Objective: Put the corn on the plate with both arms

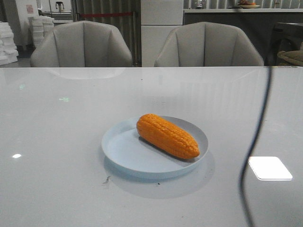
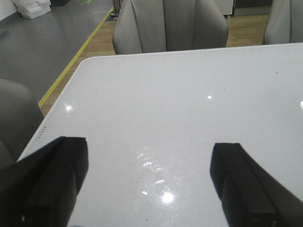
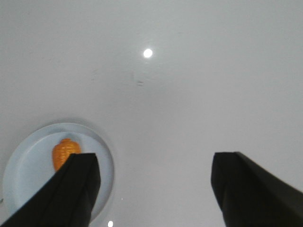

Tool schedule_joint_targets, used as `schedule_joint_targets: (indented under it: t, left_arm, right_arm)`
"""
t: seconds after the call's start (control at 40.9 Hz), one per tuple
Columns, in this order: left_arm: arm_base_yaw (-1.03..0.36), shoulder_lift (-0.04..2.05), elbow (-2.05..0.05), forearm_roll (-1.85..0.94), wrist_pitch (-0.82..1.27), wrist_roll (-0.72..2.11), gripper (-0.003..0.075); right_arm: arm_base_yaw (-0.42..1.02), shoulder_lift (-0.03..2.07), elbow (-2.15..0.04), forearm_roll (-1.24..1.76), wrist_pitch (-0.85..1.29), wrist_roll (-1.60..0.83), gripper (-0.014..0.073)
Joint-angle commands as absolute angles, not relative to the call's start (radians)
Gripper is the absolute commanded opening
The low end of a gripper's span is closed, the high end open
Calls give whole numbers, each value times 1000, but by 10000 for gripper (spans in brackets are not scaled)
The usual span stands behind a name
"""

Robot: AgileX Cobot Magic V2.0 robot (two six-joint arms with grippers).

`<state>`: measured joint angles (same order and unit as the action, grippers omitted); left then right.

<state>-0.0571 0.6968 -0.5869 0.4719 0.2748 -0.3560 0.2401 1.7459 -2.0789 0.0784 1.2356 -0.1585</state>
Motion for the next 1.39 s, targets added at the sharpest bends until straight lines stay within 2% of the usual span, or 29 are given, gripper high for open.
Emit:
schedule_joint_targets:
  t: [0.0,0.196,0.367,0.562,0.758,0.905,1.369]
  left_arm:
    - [-63,691,-614,485,203,-364,581]
    - [-63,691,-614,485,203,-364,581]
    - [-63,691,-614,485,203,-364,581]
    - [-63,691,-614,485,203,-364,581]
    - [-63,691,-614,485,203,-364,581]
    - [-63,691,-614,485,203,-364,581]
    - [-63,691,-614,366,203,-364,581]
  right_arm:
    - [160,1600,-2069,73,1207,-162,594]
    - [-15,1368,-1864,73,1130,-204,594]
    - [-136,1135,-1536,73,991,-206,594]
    - [-151,883,-1151,74,852,-205,594]
    - [-151,701,-903,102,796,-205,594]
    - [-151,646,-825,103,790,-205,594]
    - [-151,651,-821,103,826,-205,594]
